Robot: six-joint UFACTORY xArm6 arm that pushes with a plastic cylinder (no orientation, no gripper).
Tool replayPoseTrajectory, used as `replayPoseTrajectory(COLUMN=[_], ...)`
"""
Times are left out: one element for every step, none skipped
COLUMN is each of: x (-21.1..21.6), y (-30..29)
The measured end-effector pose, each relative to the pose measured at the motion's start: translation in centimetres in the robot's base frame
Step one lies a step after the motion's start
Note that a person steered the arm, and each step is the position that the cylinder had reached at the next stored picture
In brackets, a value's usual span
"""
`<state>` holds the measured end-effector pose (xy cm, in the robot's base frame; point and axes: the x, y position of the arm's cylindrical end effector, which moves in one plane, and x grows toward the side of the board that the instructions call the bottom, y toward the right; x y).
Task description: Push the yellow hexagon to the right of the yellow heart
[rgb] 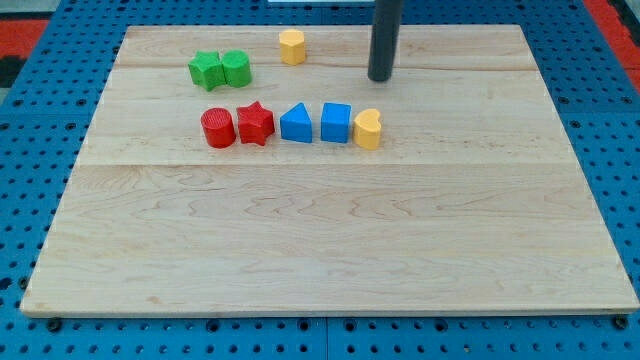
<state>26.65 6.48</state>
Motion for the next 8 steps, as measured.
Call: replayPoseTrajectory(x=[-4.1, -7.3, -6.9, -5.3, -4.0, -2.1, 0.8, -2.8], y=[-6.7, -9.5, -14.8, -15.0, -6.0, 1.4, -1.4, -2.3])
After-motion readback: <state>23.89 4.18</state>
